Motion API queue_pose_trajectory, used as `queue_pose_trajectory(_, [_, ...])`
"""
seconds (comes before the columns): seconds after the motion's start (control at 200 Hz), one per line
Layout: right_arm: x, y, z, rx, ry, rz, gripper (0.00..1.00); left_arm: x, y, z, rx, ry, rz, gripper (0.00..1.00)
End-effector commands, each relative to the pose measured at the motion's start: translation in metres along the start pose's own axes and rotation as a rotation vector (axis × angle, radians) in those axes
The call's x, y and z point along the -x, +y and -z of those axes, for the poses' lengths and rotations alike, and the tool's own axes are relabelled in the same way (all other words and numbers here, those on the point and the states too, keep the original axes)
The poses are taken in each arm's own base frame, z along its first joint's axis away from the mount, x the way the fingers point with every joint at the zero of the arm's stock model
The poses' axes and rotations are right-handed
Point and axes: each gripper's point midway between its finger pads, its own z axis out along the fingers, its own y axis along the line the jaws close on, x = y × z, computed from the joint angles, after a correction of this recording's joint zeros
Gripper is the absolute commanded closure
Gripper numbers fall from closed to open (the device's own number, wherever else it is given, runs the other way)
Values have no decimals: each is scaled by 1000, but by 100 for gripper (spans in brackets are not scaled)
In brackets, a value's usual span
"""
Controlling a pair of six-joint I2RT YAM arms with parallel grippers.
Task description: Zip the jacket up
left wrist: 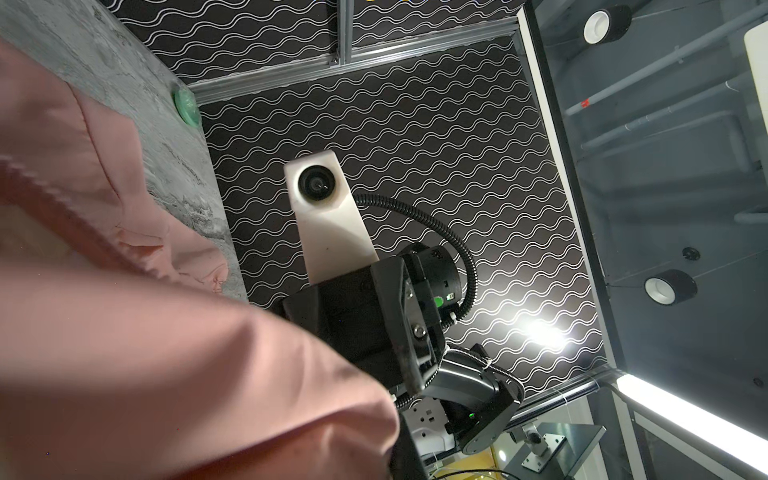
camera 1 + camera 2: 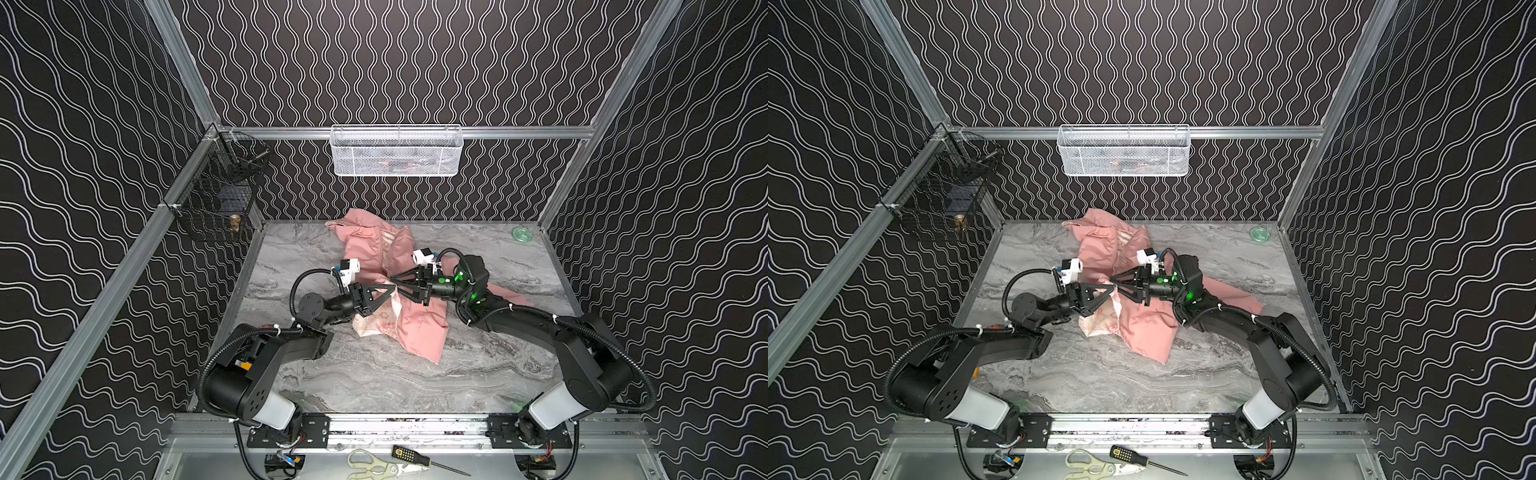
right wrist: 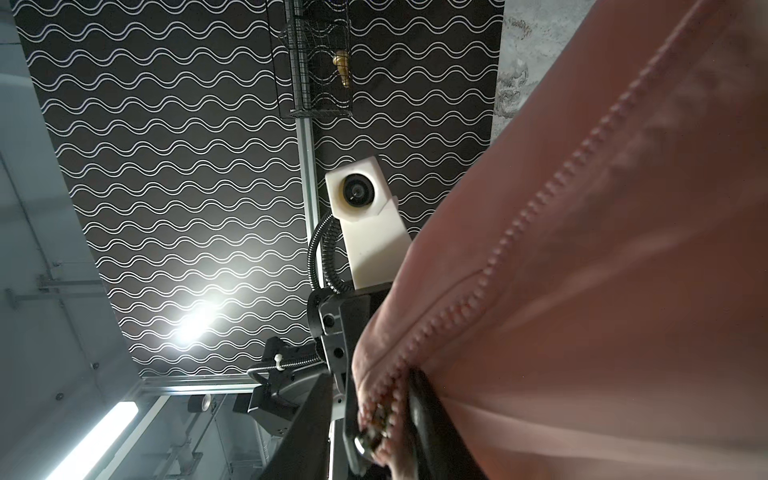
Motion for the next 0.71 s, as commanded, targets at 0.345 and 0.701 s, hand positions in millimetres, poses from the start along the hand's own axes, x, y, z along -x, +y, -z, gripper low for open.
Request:
queue_pose_trajectory(0.345, [-3,16,5,49,2,47,74,-1,-7,0,-23,4,-6,94])
queue_pose_trajectory(0.701, [2,3,5,-29,-25,41,92,6,-12,-2,-34,-24,-12,76])
